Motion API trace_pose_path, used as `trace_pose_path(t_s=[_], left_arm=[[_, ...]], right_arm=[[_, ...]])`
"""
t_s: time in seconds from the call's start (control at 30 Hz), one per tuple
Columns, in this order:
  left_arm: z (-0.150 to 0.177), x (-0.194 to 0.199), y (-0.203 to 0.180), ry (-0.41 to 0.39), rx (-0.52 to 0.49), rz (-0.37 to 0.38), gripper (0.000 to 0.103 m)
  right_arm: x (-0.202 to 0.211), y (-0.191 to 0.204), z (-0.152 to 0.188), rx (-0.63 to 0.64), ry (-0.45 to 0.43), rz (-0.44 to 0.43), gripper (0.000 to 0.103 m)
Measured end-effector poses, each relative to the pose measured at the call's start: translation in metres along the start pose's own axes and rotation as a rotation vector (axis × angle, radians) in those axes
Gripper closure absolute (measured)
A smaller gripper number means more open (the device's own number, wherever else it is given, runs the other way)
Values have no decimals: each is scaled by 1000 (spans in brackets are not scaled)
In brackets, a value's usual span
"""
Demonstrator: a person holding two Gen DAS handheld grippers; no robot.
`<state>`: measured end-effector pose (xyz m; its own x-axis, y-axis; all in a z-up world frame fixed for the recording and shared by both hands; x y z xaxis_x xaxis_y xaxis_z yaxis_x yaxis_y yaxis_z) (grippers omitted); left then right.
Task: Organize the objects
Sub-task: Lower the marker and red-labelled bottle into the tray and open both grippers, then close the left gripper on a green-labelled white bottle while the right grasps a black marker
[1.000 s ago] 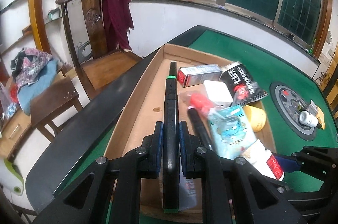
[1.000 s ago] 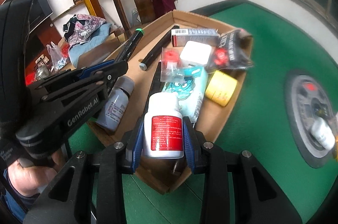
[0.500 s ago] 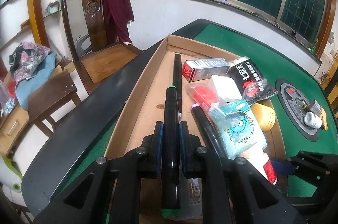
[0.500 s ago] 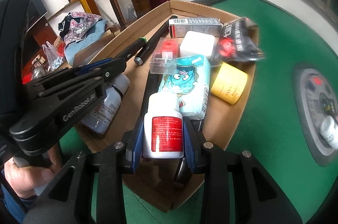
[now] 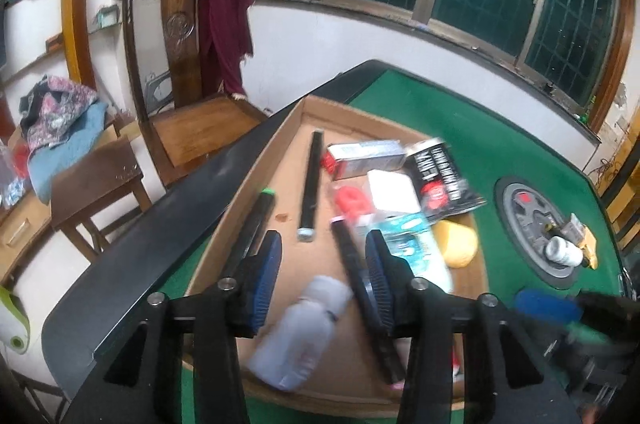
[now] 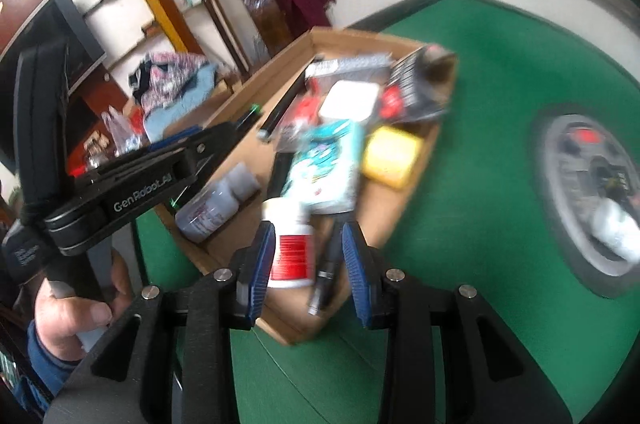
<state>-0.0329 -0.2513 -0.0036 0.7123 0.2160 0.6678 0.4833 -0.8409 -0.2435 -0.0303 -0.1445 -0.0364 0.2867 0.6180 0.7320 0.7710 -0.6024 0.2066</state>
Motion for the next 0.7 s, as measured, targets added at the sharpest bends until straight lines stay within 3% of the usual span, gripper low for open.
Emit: trace_pose_path(t_s=[0.1, 0.23, 0.37, 0.47, 0.7], left_arm=[[1, 12, -21, -14, -18, 35, 64], [10, 22, -60, -9, -61, 102, 64], [21, 26, -96, 6, -101, 151, 64], [30, 24, -117, 26, -147, 167, 64], [51, 23, -145, 70, -200, 192, 64]], right_arm=[[31, -43, -1, -49, -52, 49, 69], [65, -132, -1, -168, -91, 166, 61], [72, -212, 12, -254, -55, 289, 58], [67, -241, 20, -287, -41, 295, 58], [51, -240, 28, -316, -27, 221, 58]])
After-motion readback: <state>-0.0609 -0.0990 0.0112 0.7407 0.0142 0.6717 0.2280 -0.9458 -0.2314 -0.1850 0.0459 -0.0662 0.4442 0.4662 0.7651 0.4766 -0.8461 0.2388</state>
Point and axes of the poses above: each gripper's, at about its wrist camera, not at the fingertips, and x roughly against the way its jaws point, y to its left, z to its underside, the point moved 10 cm from there along -x, roughly the way its jaws point, and after that the axes turned 7 degrees about x, right-handed, at the moved point
